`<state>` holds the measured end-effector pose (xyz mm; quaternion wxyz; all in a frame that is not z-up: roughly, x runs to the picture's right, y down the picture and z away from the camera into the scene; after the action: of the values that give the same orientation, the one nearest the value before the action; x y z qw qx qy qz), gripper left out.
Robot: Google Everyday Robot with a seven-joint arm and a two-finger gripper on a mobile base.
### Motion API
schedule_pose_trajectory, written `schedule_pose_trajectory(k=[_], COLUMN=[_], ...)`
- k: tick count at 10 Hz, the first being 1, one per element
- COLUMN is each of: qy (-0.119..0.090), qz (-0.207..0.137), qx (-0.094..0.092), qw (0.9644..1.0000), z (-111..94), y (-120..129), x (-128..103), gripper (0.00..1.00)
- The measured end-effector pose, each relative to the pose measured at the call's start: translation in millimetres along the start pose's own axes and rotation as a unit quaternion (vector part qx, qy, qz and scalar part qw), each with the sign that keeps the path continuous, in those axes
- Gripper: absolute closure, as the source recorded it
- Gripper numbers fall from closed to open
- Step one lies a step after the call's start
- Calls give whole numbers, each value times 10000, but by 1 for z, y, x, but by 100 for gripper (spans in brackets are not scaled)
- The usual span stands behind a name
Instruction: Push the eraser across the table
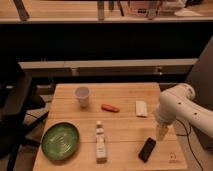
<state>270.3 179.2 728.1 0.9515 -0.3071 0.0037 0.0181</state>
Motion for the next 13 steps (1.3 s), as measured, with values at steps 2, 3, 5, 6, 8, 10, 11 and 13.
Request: schedule_pose_trajectory(k=[2,3,5,6,8,10,11,13], qy=[-30,-41,-63,-68,-88,-115,-123,-138], qz=[3,0,5,4,0,6,7,-3], qx=[-20,-29,-45,-56,-72,-95,-101,-112], qw=[10000,10000,10000,10000,9999,9999,9999,9998], z=[5,7,10,12,14,17,18,20], y=[1,2,3,3,4,5,5,6], x=[1,1,1,2,2,2,3,3], gripper=[20,20,20,21,28,21,20,29])
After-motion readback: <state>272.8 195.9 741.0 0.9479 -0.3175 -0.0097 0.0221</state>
